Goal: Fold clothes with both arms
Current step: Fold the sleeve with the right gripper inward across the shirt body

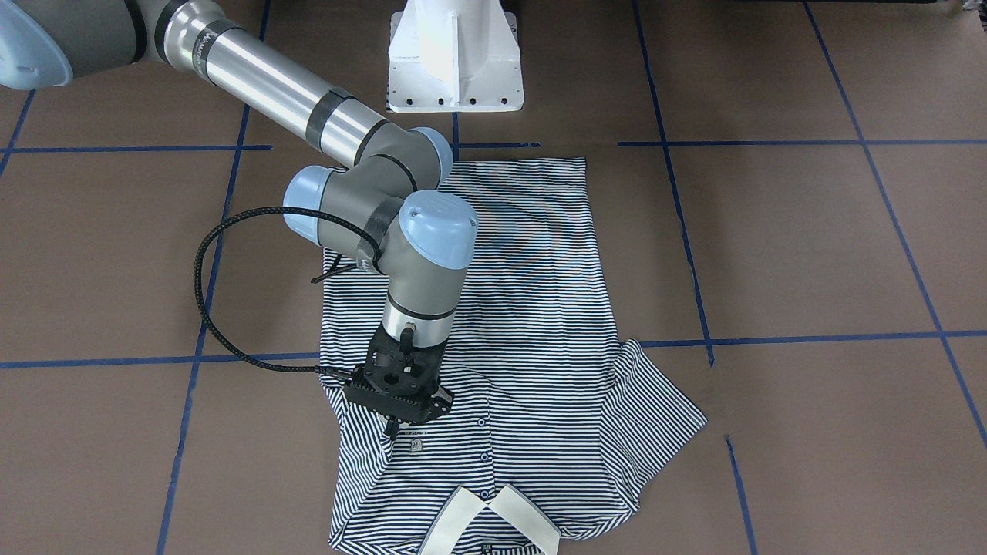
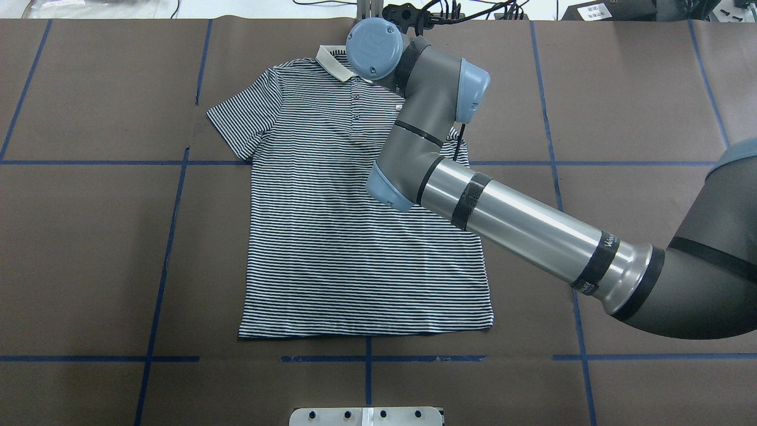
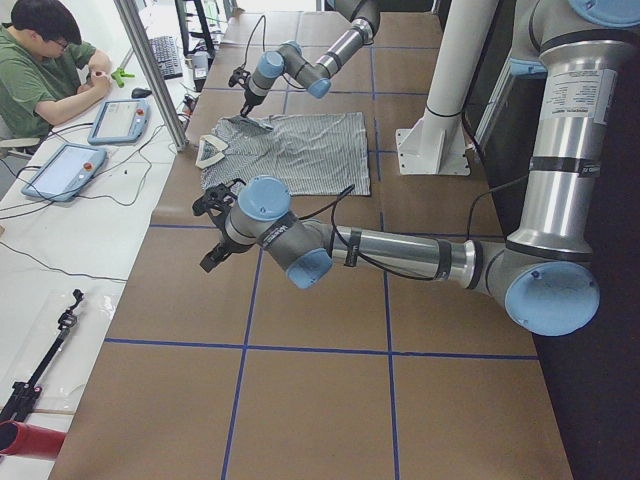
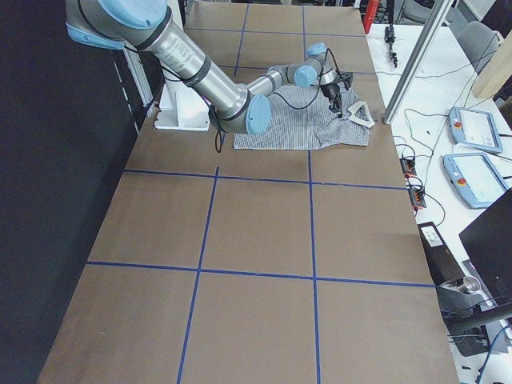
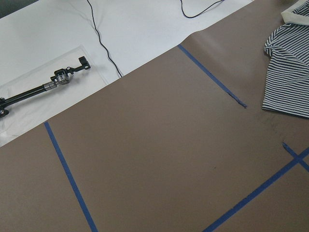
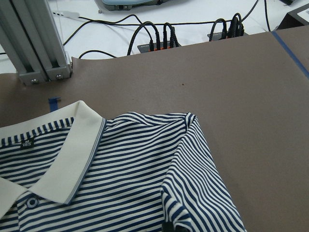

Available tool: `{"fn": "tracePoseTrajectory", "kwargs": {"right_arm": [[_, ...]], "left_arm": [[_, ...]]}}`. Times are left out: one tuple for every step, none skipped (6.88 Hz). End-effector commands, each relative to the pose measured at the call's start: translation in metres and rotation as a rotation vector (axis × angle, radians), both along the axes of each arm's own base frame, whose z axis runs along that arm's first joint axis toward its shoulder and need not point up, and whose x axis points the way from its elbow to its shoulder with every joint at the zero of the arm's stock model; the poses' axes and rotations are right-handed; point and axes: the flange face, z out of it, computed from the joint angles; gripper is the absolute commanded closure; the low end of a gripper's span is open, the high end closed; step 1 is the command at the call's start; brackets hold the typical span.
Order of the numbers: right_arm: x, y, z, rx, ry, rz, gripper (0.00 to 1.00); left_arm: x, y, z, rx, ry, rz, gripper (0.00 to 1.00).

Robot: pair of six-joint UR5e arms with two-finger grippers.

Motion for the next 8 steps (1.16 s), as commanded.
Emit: {"fn": "tracePoseTrajectory", "kwargs": {"right_arm": [[-0.010, 0.005, -0.004, 0.019, 0.007, -0.011, 0.49], [-0.012, 0.007, -0.019, 0.041, 0.006, -0.036, 0.00], [-0.003, 0.000, -0.028, 0.073, 0.025, -0.097, 0.00], [0.029, -0.024, -0.030, 0.050, 0.005, -0.178, 0.00], [0.068, -0.051, -0.031, 0.052, -0.005, -0.259, 0.00], [0.111, -0.077, -0.025, 0.033, -0.044, -0.330, 0.00], [0.167, -0.092, -0.005, 0.020, -0.109, -0.397, 0.00], [0.233, -0.094, 0.032, 0.047, -0.139, -0.459, 0.00]], "left_arm": [[0.000, 0.000, 0.001, -0.002, 0.000, 0.000, 0.00], [0.000, 0.000, 0.002, -0.003, 0.000, 0.000, 0.00], [0.000, 0.000, 0.001, -0.002, 0.000, 0.000, 0.00], [0.001, -0.001, -0.004, 0.018, 0.001, 0.001, 0.00], [0.003, -0.004, -0.001, 0.036, 0.004, 0.001, 0.00], [0.005, -0.030, -0.013, 0.013, 0.035, -0.025, 0.00], [0.038, -0.046, -0.041, 0.022, 0.076, -0.003, 0.00], [0.072, -0.048, -0.047, 0.016, 0.103, 0.036, 0.00]]}}
